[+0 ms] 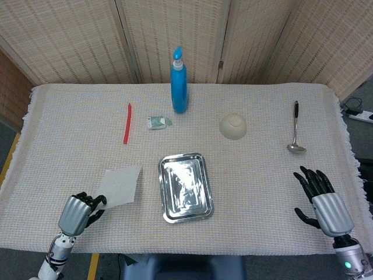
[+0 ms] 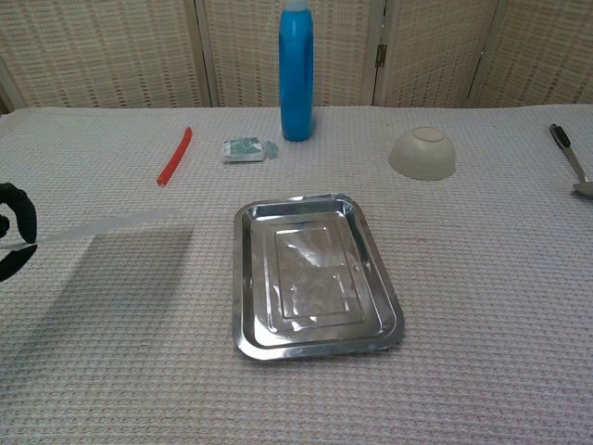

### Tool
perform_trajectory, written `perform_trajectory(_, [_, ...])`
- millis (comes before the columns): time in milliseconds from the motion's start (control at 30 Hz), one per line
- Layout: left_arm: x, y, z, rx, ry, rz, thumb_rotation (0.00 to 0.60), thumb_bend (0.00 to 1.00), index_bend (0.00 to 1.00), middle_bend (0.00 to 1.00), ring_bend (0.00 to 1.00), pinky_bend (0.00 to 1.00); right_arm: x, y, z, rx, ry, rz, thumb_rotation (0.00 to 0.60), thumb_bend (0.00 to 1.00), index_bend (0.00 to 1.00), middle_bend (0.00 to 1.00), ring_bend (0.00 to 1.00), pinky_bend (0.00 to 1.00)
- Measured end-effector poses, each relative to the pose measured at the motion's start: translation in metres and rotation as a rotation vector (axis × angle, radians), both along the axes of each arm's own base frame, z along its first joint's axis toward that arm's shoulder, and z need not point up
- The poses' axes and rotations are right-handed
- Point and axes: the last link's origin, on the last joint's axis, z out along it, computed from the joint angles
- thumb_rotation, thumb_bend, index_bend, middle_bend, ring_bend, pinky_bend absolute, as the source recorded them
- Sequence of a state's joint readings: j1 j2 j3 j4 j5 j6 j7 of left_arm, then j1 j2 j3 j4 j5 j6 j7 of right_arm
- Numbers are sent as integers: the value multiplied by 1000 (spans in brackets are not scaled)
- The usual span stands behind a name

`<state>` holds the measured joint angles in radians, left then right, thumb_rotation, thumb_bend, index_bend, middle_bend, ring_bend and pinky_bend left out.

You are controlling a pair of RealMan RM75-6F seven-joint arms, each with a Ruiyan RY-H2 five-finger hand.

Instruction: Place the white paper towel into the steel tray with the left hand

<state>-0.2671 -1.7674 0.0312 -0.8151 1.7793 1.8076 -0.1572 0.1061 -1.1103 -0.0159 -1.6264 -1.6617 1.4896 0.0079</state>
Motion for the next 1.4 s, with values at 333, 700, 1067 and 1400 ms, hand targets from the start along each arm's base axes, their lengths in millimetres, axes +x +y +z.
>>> perform_trajectory(333, [40, 5, 8, 79, 0, -45, 600, 580, 607, 1000, 969, 865, 1, 6, 11, -2, -50, 18, 600, 325, 0, 0, 0, 0])
perform_trajectory(700, [99, 4, -29, 25, 54, -138, 600, 580, 595, 1000, 968, 866, 3, 15, 30, -13, -140, 48, 600, 325, 0, 0, 0, 0])
perform_trajectory(1067, [139, -2, -91, -109, 82, -208, 600, 580, 588, 1000, 967, 865, -4, 24, 52, -20, -196, 50, 600, 325, 0, 0, 0, 0])
perform_trajectory(1400, [147, -1, -127, -202, 121, -230, 600, 580, 579, 1000, 966, 866, -6, 30, 60, -38, -207, 48, 600, 325, 0, 0, 0, 0])
